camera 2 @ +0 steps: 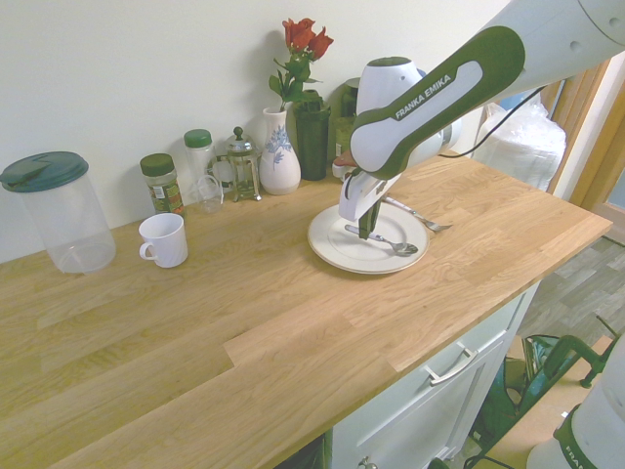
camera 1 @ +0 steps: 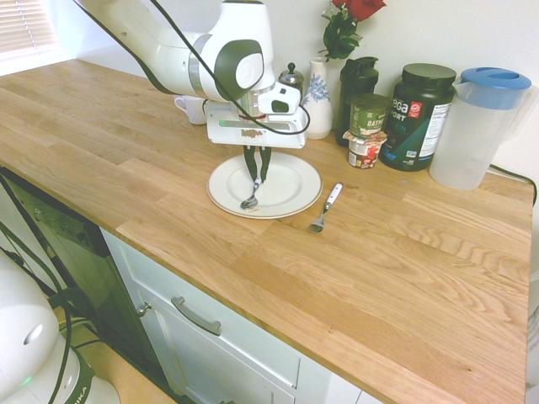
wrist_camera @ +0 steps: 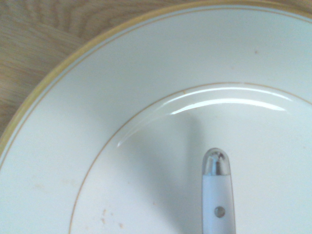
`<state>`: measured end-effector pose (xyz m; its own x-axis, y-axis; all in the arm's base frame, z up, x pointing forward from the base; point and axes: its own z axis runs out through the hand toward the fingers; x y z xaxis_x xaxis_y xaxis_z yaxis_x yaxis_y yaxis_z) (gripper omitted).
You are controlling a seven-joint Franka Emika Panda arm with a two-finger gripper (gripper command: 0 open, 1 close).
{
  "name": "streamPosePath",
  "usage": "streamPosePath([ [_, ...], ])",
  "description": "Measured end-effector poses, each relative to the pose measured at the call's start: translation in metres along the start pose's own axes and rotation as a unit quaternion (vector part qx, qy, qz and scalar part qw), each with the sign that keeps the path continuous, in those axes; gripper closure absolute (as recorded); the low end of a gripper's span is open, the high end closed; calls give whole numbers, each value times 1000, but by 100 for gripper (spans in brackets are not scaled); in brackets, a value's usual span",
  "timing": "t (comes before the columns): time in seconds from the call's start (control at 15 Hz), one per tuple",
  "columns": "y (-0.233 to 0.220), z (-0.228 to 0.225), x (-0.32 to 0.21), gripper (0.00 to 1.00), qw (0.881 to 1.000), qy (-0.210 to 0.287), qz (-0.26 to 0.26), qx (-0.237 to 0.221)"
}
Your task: Put the spoon into the plate
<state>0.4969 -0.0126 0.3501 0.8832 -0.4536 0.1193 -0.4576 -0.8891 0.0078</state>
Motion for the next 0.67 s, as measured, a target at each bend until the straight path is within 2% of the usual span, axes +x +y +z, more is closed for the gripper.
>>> streamPosePath([
  [0.33, -1, 5, 2, 0, 1000, -1, 1, -4],
  [0.67, 1, -9, 16, 0, 1000, 9, 12, 0],
])
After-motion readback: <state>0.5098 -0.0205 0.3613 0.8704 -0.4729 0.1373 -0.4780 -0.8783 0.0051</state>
